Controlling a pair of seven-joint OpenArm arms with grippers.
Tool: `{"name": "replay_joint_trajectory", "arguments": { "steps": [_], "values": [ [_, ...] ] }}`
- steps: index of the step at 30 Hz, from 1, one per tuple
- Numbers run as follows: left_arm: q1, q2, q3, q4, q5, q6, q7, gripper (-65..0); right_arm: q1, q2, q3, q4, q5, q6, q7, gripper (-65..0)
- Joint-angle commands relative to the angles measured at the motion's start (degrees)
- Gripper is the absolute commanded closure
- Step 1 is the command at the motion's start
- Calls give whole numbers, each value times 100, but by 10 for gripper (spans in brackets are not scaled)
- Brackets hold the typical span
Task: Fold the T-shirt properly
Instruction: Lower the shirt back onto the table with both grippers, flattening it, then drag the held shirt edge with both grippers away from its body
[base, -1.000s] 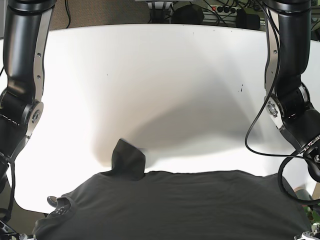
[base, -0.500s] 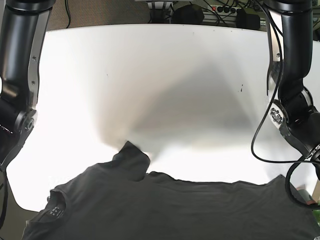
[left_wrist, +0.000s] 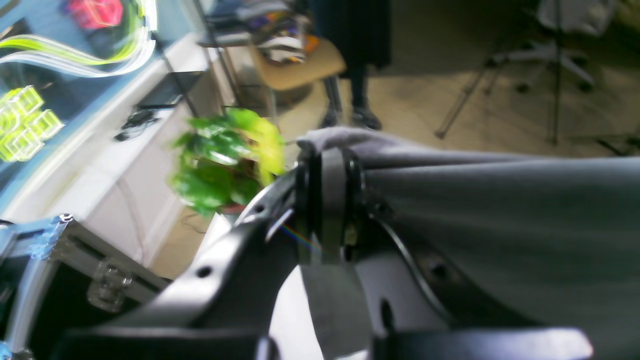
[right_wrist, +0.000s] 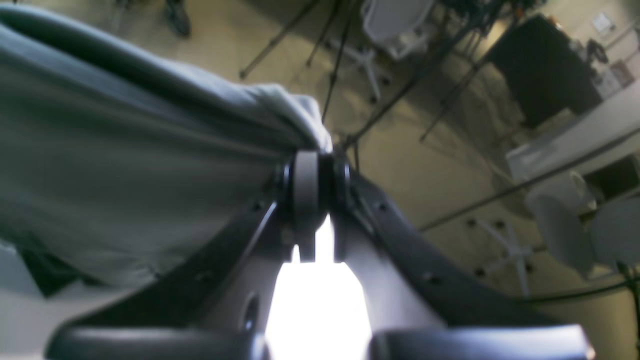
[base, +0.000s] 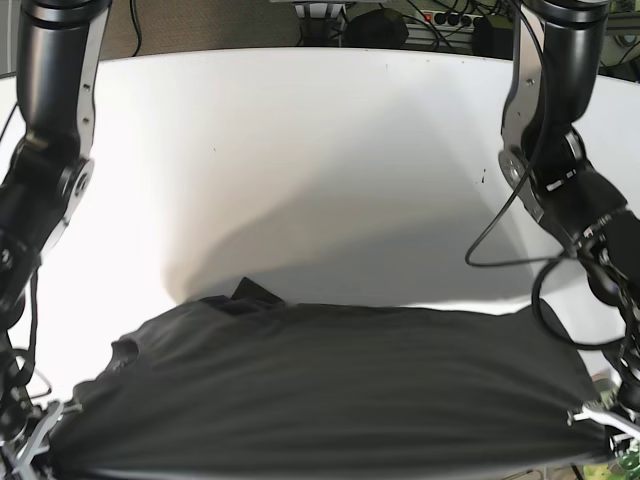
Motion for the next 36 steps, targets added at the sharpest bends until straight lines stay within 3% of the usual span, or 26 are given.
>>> {"name": "replay_joint_trajectory", "arguments": {
  "steps": [1,11,21,31,36],
  "values": [
    [135,-64,3,478,-113,61,-141,0,-455,99,360,676,-12,-29,101,-22],
    [1611,-64,3,1313,-517,43,-132,0,-2196,-191,1098,1652,15,-20,83,-22],
    [3211,-55,-348,2078,-570,8,140,0,-3998,-710,1916,2347,533,-47,31,-22],
    [4557,270,-1307,2104,-658,-792,158,0,-5370,-1281,2320,2382,727,-73,4,-22],
    [5313,270,-1553,2122,-667,-1029,158,0,-5968,-1396,2329,2382,727,-73,4,-22]
  ]
}}
